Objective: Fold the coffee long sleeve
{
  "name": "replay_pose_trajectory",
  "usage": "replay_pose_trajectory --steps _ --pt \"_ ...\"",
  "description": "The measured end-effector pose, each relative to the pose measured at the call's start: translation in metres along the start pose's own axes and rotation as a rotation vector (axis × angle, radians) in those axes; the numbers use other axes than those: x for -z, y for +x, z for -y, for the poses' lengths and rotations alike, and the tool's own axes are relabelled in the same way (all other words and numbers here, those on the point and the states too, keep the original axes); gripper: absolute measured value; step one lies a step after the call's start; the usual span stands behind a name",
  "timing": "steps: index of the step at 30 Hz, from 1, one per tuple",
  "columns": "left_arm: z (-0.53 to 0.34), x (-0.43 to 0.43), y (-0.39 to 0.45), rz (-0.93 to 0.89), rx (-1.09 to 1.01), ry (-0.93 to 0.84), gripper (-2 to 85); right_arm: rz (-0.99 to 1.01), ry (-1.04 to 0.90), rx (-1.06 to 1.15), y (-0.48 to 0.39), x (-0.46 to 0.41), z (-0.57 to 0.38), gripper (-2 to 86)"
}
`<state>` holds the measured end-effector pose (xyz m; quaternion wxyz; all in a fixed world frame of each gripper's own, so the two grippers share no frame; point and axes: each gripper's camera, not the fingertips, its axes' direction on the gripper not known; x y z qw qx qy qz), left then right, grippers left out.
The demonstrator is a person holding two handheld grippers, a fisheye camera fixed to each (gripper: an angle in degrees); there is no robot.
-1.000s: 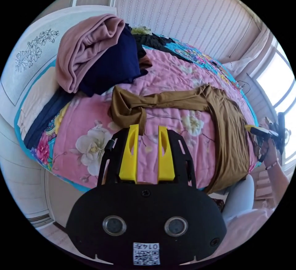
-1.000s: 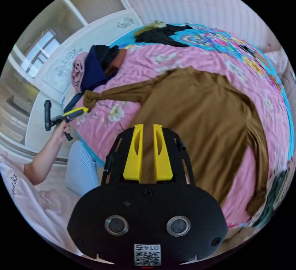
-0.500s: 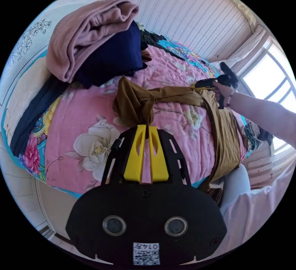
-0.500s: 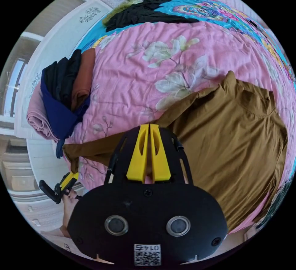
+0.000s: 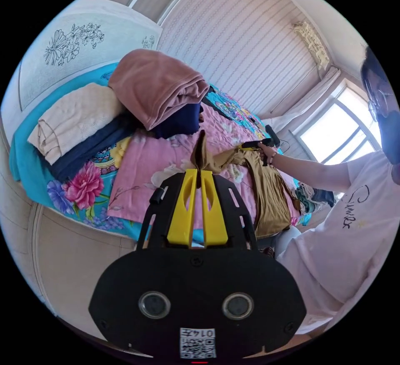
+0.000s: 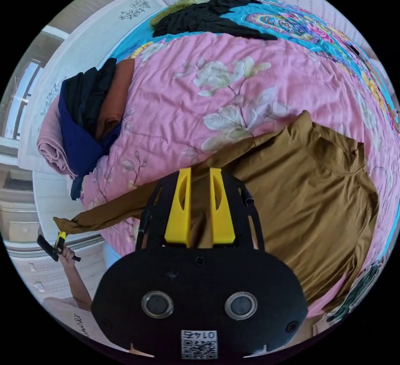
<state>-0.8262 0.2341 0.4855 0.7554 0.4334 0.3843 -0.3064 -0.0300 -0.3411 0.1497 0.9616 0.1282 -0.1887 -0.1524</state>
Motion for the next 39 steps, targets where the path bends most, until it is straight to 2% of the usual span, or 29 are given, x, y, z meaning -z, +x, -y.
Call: replay_pose_trajectory --steps 3,7,11,13,16,19,23,27,29,31,34,39 --pt "0.006 0.003 -0.015 -0.021 0.05 0.002 -1.0 0.025 -0.006 -0.021 -0.005 -0.015 0.015 2.1" --pt "0.013 0.017 -0.045 -0.064 0.201 0.06 -0.9 -0.063 0.036 0.116 -0.034 -0.011 0.034 0.4" --pt "0.022 0.02 -0.059 -0.034 0.203 0.066 -0.9 -0.06 0.06 0.126 -0.044 -0.009 0.053 0.0" --pt "0.027 0.017 -0.059 -0.002 0.12 0.07 -0.8 0.048 0.081 0.059 -0.039 -0.012 0.067 0.0" --pt "0.03 0.007 -0.063 0.108 0.058 0.068 -0.4 0.074 0.035 -0.004 -0.036 -0.033 0.081 0.1" --pt "0.028 -0.014 -0.089 0.276 0.134 -0.01 1.4 0.005 -0.033 -0.004 -0.042 -0.058 0.089 0.6" --pt "0.026 -0.025 -0.11 0.293 0.224 -0.085 3.8 -0.047 -0.059 0.064 -0.057 -0.063 0.092 2.1" --pt "0.035 -0.032 -0.099 0.262 0.197 -0.06 4.9 -0.129 0.012 0.201 -0.079 -0.046 0.079 3.2" --pt "0.043 -0.045 -0.091 0.254 0.17 -0.052 6.2 -0.07 0.069 0.398 -0.105 -0.041 0.062 3.2" --pt "0.055 -0.066 -0.085 0.292 0.151 -0.036 7.3 -0.018 0.012 0.722 -0.154 -0.056 0.031 4.2" --pt "0.07 -0.09 -0.087 0.312 0.18 -0.017 7.6 -0.064 -0.11 0.977 -0.204 -0.092 -0.007 6.0" --pt "0.091 -0.097 -0.087 0.335 0.183 0.064 6.4 -0.161 -0.221 1.093 -0.24 -0.138 -0.038 8.4"
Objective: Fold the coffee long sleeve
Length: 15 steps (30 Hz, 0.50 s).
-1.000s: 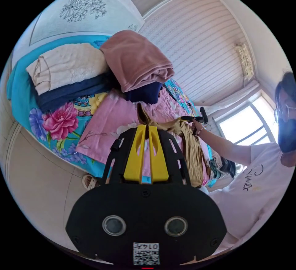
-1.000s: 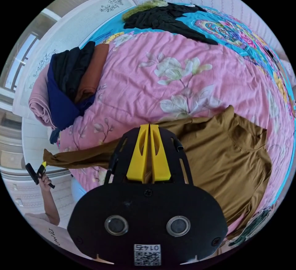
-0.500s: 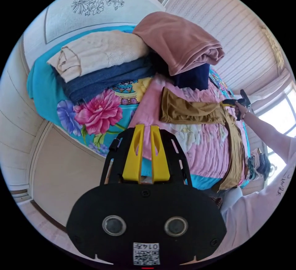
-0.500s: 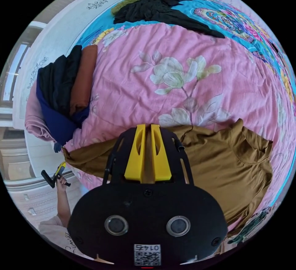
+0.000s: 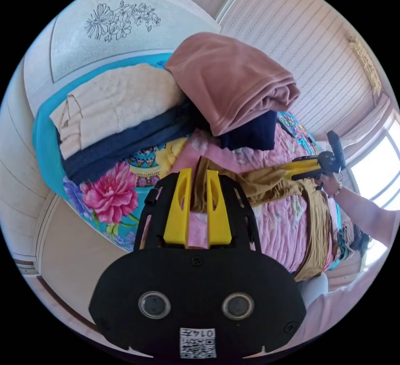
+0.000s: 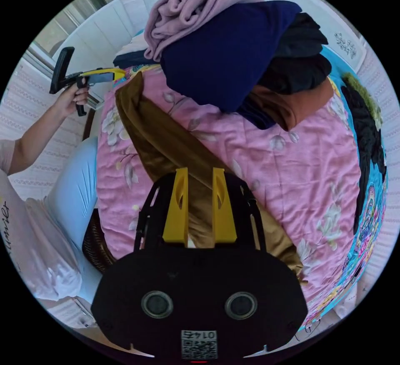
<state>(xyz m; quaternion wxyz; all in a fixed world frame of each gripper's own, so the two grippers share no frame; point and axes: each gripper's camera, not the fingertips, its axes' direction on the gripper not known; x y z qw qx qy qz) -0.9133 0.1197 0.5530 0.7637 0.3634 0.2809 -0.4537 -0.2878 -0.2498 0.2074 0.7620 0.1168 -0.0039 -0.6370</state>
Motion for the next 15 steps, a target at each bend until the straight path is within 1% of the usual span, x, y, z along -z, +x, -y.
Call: replay_pose_trajectory --steps 1,3,5,7,8,10,13,15 --pt "0.005 -0.004 0.003 0.0 -0.006 0.01 6.5 0.006 -0.031 -0.016 -0.004 -0.007 0.002 8.1" --pt "0.011 -0.023 0.008 -0.017 -0.007 -0.013 7.2 0.018 -0.035 -0.029 -0.008 -0.009 0.0 6.7" --pt "0.016 -0.053 0.013 -0.017 -0.001 -0.078 8.1 0.045 -0.01 -0.026 -0.013 -0.005 -0.005 3.3" --pt "0.015 -0.092 0.016 -0.012 0.016 -0.172 6.5 0.035 0.001 -0.03 -0.021 0.003 -0.01 0.6" --pt "0.014 -0.095 0.018 -0.004 0.01 -0.168 5.8 0.032 0.003 -0.028 -0.023 0.006 -0.011 0.4" --pt "0.009 -0.097 0.021 -0.029 0.027 -0.122 0.2 0.0 0.02 -0.017 -0.03 0.017 -0.015 -0.1" --pt "0.002 -0.1 0.023 0.017 0.039 -0.057 -0.5 0.0 0.044 -0.046 -0.032 0.028 -0.02 -0.5" --pt "-0.002 -0.111 0.022 0.035 0.07 -0.046 -0.4 -0.001 0.052 -0.098 -0.03 0.031 -0.023 -0.7"
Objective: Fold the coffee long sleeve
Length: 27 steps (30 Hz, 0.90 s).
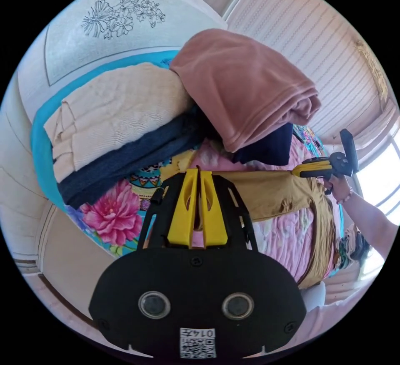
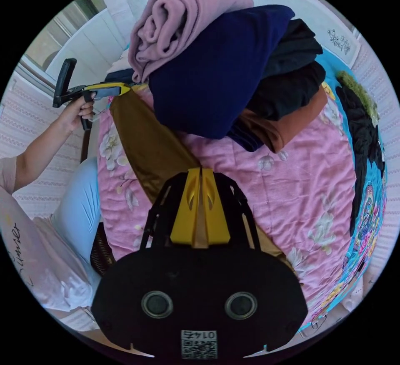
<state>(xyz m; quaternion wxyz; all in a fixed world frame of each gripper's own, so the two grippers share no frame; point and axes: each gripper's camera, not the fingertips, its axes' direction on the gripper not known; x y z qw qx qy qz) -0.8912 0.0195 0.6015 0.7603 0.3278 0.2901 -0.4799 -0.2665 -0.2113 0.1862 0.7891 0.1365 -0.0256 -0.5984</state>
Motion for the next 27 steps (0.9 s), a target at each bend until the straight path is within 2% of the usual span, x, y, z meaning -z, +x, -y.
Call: replay_pose_trajectory --steps 2,4,8,14,18,20,24,27 --pt "-0.005 -0.019 -0.001 0.011 0.06 -0.002 0.3 0.01 -0.004 -0.065 0.002 -0.001 -0.004 -0.8" --pt "-0.014 -0.049 0.001 0.052 0.102 -0.067 4.5 -0.009 0.001 -0.129 0.002 0.002 -0.017 -0.8" --pt "-0.037 -0.055 0.012 0.068 0.09 -0.009 6.5 0.012 0.096 -0.185 0.002 0.03 -0.056 -0.6" --pt "-0.114 -0.056 0.049 0.047 -0.054 0.029 6.3 -0.003 0.216 -0.304 -0.036 0.068 -0.185 -0.4" --pt "-0.186 -0.055 0.119 0.082 -0.286 0.073 5.1 0.009 0.19 -0.498 -0.078 0.075 -0.309 -0.4" --pt "-0.214 -0.06 0.153 0.021 -0.371 0.074 5.1 0.007 0.156 -0.605 -0.095 0.081 -0.368 -0.4" --pt "-0.27 -0.088 0.24 -0.211 -0.55 0.068 6.0 -0.022 0.114 -0.847 -0.126 0.111 -0.505 -0.1" --pt "-0.308 -0.115 0.309 -0.398 -0.682 0.075 6.4 -0.081 0.183 -1.062 -0.147 0.145 -0.604 0.1"
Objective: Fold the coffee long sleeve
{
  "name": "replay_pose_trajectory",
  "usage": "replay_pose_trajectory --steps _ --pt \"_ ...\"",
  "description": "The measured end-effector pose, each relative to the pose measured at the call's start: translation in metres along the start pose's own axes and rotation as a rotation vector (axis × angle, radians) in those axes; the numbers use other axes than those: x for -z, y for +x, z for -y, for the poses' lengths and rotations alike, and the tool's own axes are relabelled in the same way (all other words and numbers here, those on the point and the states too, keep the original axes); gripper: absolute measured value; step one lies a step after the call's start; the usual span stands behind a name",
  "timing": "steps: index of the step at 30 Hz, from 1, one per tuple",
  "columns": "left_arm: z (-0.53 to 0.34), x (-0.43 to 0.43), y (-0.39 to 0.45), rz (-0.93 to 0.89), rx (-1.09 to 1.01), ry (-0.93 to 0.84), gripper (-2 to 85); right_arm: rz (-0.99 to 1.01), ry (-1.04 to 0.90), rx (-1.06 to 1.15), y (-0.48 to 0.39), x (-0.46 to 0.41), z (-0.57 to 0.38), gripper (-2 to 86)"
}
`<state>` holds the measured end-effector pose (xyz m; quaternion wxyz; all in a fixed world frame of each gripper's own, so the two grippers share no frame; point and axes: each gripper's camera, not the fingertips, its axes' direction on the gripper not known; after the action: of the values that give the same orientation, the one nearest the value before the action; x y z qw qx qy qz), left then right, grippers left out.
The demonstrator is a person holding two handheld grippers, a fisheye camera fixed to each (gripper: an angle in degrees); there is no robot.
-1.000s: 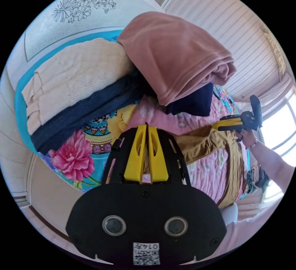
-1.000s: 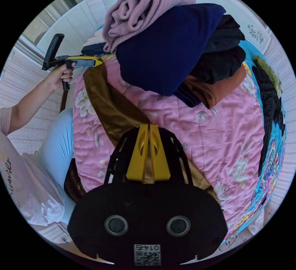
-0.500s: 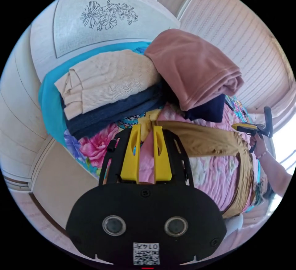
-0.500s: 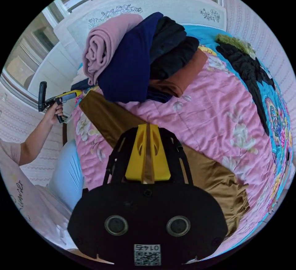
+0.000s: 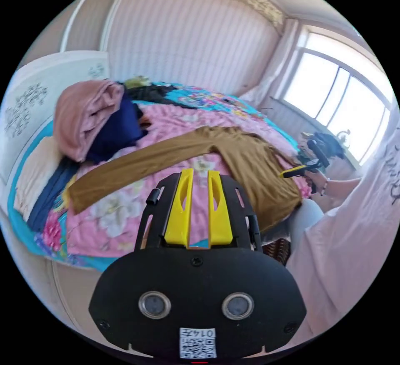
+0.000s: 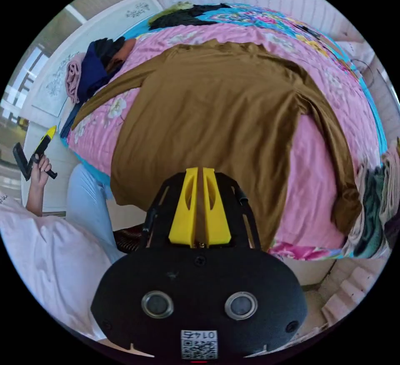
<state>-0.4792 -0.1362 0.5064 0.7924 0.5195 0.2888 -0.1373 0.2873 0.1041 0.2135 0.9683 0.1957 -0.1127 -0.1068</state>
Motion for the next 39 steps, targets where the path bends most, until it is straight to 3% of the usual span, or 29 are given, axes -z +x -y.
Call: replay_pose_trajectory --steps 7,13,19,23,27,33,39 --pt "0.022 -0.138 0.168 -0.223 -0.355 -0.086 6.8 -0.082 0.236 -0.417 0.141 0.083 -0.138 0.9" --pt "0.023 -0.277 0.3 -0.336 -0.544 -0.158 6.8 -0.167 0.328 -0.477 0.216 0.129 -0.197 4.2" --pt "0.023 -0.419 0.406 -0.412 -0.632 -0.224 7.9 -0.064 0.404 -0.572 0.302 0.159 -0.212 9.5" --pt "0.023 -0.505 0.45 -0.406 -0.646 -0.316 8.2 0.094 0.338 -0.588 0.343 0.156 -0.222 2.8" --pt "0.018 -0.569 0.49 -0.416 -0.703 -0.348 8.2 0.097 0.509 -0.651 0.354 0.213 -0.29 1.1" --pt "-0.003 -0.663 0.538 -0.439 -0.781 -0.419 8.2 0.011 0.435 -0.73 0.377 0.246 -0.372 2.6" --pt "-0.022 -0.755 0.579 -0.412 -0.838 -0.514 8.2 0.002 0.529 -0.726 0.412 0.274 -0.397 7.3"
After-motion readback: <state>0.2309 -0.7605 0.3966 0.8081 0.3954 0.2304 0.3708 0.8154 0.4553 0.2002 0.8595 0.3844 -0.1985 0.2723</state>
